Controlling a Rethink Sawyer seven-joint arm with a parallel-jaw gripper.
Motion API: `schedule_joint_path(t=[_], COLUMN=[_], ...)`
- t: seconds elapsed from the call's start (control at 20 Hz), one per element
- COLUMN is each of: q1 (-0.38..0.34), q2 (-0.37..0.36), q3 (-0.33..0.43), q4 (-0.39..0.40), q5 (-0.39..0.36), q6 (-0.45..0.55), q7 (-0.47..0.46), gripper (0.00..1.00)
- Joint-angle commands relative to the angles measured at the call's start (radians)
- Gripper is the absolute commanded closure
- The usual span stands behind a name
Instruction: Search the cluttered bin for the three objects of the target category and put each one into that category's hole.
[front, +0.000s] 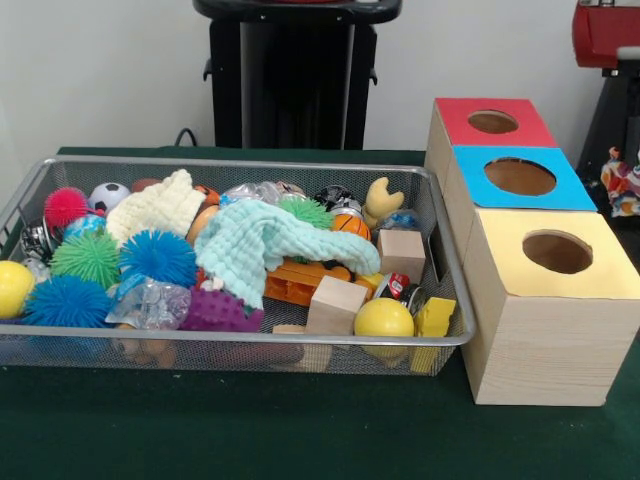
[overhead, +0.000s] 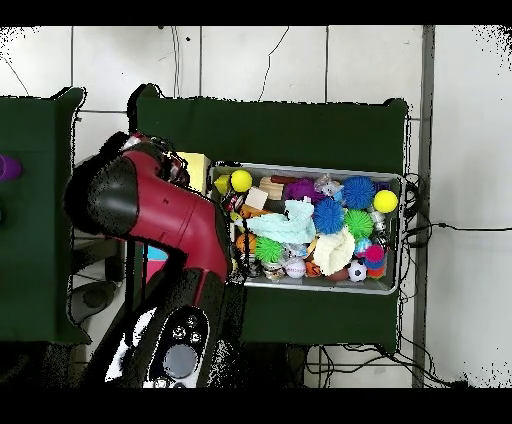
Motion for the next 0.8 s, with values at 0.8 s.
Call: schedule_joint_path(t=[0.8], q1=[0.009], q2=[0.122], q3=[-0.029], q4=[-0.057], q5=[-0.135], q6=[0.136], q7=[0.203], gripper=[1.00])
